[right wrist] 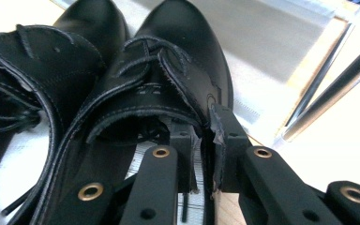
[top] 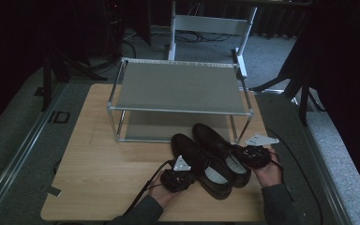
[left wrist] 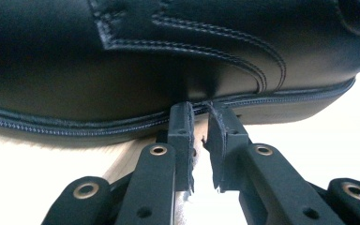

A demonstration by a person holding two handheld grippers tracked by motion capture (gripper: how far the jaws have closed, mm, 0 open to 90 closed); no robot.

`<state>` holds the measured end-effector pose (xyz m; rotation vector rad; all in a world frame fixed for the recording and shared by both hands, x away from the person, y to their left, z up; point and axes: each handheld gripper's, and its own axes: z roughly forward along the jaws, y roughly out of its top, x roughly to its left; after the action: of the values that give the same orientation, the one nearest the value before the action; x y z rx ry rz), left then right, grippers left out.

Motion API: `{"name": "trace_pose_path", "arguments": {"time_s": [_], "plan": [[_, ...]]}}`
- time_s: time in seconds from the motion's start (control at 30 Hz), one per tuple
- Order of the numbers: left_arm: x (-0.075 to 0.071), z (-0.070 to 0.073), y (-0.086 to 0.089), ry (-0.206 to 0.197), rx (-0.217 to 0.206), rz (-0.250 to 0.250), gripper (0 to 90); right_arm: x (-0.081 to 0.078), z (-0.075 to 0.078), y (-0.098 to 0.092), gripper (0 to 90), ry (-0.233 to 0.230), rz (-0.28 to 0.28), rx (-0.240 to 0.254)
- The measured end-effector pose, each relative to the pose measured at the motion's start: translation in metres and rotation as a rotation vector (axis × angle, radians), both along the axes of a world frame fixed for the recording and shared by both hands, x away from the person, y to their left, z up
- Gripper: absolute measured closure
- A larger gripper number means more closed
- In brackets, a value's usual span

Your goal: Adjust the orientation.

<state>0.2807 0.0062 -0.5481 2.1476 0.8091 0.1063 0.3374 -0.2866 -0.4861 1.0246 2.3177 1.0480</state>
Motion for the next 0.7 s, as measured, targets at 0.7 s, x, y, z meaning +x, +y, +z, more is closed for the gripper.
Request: {"name": "trace_pose_path", "arguments": {"time_s": [0.7], "plan": [[0.002,0.0,-0.007,0.031,-0.023,-0.017,79.9,0.014,0.004,-0.008,79.2,0.036,0.075,-0.005]]}}
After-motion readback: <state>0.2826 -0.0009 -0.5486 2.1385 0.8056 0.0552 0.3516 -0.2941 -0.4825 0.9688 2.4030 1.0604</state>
